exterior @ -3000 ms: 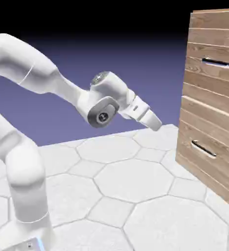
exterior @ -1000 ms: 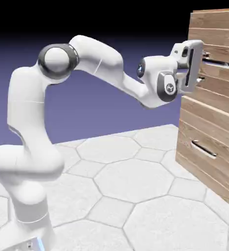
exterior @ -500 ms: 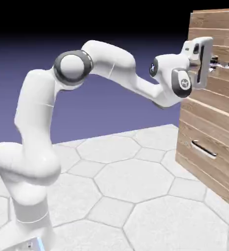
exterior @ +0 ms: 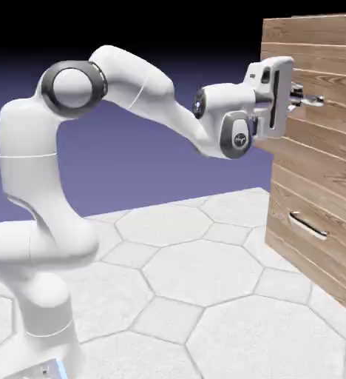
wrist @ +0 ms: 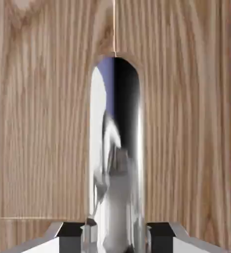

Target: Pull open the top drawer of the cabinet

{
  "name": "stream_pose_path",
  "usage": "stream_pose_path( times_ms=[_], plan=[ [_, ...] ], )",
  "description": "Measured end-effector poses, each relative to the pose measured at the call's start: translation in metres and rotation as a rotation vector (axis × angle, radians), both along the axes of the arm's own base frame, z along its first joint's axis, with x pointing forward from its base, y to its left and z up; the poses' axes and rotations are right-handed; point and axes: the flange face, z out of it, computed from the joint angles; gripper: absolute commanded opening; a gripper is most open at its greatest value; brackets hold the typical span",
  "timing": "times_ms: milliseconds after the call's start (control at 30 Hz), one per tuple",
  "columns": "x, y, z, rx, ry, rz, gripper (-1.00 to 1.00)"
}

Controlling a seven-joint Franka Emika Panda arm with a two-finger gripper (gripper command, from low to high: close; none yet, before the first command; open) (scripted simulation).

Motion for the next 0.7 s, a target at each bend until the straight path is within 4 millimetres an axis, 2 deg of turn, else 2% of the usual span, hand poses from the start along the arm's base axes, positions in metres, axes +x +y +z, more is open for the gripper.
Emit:
stream_pose_path(
  times_ms=[467,700],
  plan=[
    [-0.028,0.000,0.000,0.000,0.000,0.000,-1.00],
    [-0.056,0.000,0.000,0.000,0.000,0.000,-1.00]
  ],
)
